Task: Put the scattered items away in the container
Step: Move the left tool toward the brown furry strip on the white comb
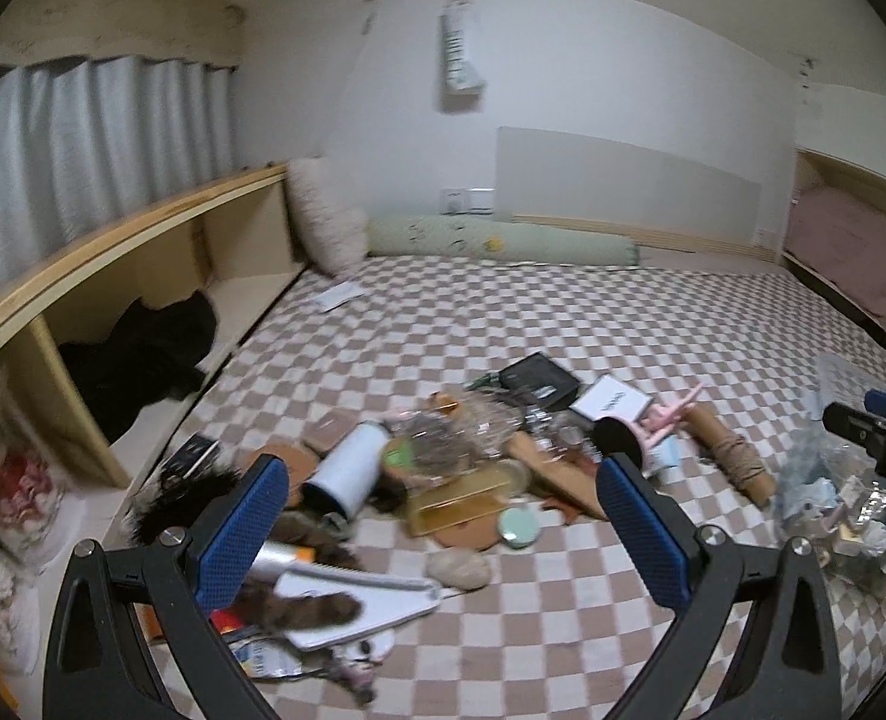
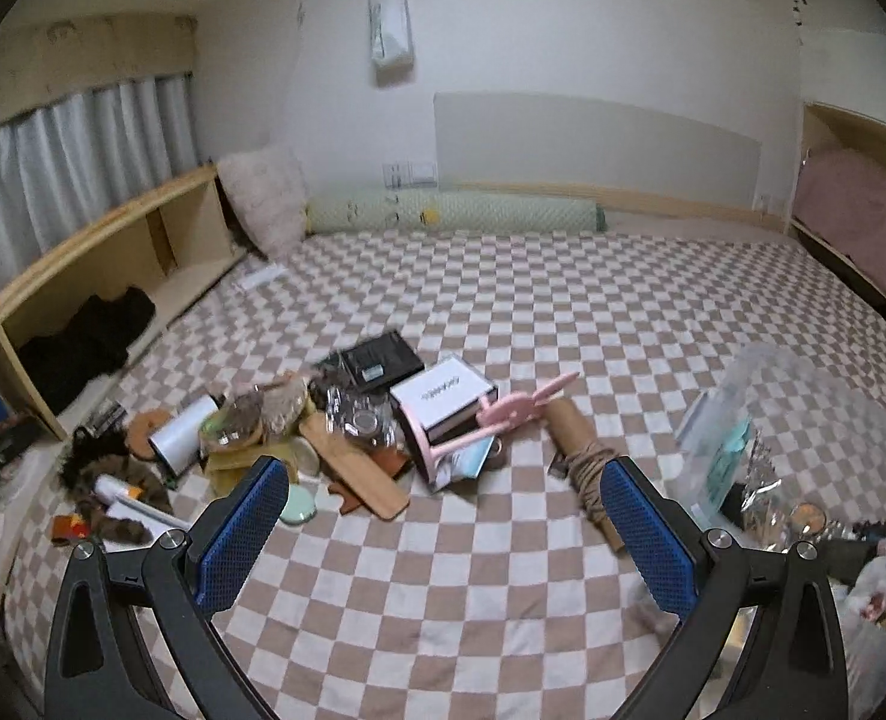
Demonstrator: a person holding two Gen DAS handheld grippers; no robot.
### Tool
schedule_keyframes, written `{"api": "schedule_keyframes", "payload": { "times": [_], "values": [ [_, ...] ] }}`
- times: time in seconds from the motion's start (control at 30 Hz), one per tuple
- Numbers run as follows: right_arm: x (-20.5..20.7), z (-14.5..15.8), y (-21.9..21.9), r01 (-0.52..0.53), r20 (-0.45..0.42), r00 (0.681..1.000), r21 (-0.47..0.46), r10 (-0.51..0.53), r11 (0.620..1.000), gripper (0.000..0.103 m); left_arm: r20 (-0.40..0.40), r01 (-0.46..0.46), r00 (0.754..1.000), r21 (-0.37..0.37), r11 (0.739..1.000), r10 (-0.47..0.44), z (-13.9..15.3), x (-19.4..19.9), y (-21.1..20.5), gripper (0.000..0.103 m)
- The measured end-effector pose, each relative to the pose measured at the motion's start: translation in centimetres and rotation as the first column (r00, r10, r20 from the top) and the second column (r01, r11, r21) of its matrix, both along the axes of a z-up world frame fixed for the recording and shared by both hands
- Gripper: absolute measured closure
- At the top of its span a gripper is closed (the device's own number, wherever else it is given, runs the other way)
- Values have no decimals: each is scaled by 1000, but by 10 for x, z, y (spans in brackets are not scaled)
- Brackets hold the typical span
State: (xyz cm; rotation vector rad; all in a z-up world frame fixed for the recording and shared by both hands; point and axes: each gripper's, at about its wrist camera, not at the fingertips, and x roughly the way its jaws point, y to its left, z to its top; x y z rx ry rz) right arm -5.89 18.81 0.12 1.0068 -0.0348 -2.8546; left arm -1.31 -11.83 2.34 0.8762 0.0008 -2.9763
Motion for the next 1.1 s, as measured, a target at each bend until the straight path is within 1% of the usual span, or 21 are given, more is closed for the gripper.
{"api": "schedule_keyframes", "payload": {
  "times": [0.17,0.37,0.53,0.7,0.87,1.0,1.1],
  "values": [
    [-13,-20,-28,-18,62,998,39,15,999,0,33,-52,998,1,999,52,-14,4,-33,0],
    [-23,-46,-61,-66,132,989,16,63,998,0,91,-96,991,-22,995,97,-36,6,-64,0],
    [-33,-77,-93,-162,245,957,10,154,987,0,131,-150,980,-30,988,152,-51,7,-93,0],
    [-39,-109,-125,-232,334,919,21,212,972,0,173,-217,962,14,976,211,-63,4,-125,0],
    [-40,-130,-159,-294,346,896,-3,277,956,0,233,-243,946,37,969,228,-78,-6,-140,0],
    [-38,-144,-186,-331,356,875,-57,329,942,0,287,-245,933,62,968,218,-92,-18,-146,0],
    [-36,-152,-198,-332,357,865,-122,353,935,0,339,-272,915,121,955,218,-106,-30,-154,0]
  ]
}}
